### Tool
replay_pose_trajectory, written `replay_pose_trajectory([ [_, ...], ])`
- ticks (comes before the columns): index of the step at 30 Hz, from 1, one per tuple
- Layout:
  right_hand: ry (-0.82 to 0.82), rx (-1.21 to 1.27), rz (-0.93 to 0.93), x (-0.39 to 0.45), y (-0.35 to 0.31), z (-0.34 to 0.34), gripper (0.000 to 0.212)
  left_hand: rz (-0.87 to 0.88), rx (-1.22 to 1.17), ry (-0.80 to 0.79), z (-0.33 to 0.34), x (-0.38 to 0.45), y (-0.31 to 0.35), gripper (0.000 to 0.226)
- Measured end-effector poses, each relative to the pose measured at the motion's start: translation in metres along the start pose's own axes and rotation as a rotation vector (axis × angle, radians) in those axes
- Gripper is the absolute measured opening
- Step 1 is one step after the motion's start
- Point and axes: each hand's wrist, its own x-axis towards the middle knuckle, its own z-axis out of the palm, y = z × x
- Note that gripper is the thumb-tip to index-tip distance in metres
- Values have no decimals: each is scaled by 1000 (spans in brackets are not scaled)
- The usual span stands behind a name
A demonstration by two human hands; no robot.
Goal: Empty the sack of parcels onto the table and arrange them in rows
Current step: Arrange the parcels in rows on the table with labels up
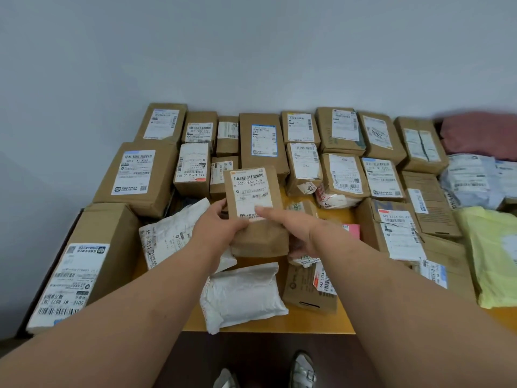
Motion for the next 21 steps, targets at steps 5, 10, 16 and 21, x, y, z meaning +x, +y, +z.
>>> replay_pose_trajectory([
  [5, -64, 223, -40, 0, 10, -3, 46, -101, -237, -102, -4, -2, 11, 50],
  [10, -109, 351, -53, -4, 13, -9, 50, -191, -225, -197, -2, 0, 9, 71],
  [16, -67, 386, -125, -22, 18, -34, 35, -98, -207, -292, 16, 1, 22, 95],
  [21, 34, 451, -166, -37, 38, -81, 34, -51, -148, -365, 67, -9, 42, 100],
])
